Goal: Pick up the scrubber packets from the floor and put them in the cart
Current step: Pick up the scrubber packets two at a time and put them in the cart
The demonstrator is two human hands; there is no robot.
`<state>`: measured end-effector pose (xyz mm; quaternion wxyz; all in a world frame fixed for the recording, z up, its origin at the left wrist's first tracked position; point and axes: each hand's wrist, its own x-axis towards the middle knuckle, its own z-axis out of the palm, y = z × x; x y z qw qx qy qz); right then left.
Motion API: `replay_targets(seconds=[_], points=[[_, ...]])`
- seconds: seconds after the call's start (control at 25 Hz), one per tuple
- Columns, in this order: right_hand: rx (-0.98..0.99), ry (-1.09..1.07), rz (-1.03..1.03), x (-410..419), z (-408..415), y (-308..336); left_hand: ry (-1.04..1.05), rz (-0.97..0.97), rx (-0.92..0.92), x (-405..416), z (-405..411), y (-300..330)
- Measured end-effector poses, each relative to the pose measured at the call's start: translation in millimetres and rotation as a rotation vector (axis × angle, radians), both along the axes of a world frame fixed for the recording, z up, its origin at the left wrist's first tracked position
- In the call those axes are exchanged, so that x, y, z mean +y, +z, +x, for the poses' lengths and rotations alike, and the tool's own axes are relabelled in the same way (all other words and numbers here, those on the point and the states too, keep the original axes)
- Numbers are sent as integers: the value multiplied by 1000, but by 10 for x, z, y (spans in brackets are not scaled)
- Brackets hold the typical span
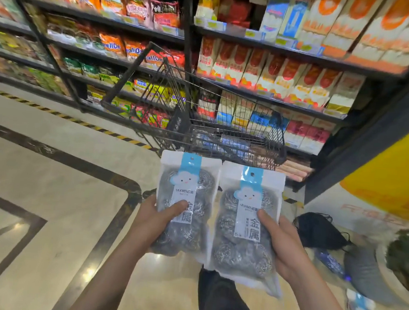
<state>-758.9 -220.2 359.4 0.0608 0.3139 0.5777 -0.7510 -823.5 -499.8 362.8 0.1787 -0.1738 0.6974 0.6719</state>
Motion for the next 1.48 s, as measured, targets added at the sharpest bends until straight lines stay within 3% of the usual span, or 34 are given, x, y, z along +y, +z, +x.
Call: replay_targets(seconds=[0.44,0.72,1.04,1.16,1.28,1.36,1.44,1.48], points=[[11,48,32,904,-3443,-549,25,-50,-42,900,-3312,-413],[-150,94,84,947,-5224,-1592,39,-191,-131,1138,-4951,-1412],[-372,189,288,979,-6065,-3594,23,-243,-362,1256,-5718,-3585],[-495,260,428,959,-6085,-4042,-28,-286,-419,1317,-5681,-4107],[-456,300,497,944,-5876,-4320,-42,-316,-424,1342,-5533,-4393],[-404,395,561,992,-5725,-4304,-161,-558,-435,1427,-5500,-4413],[-393,582,723,948,-5642,-4239,-460,-937,-366,1438,-5471,-4311],[-419,678,795,962,-5618,-4216,-582,-984,-321,1494,-5444,-4321]])
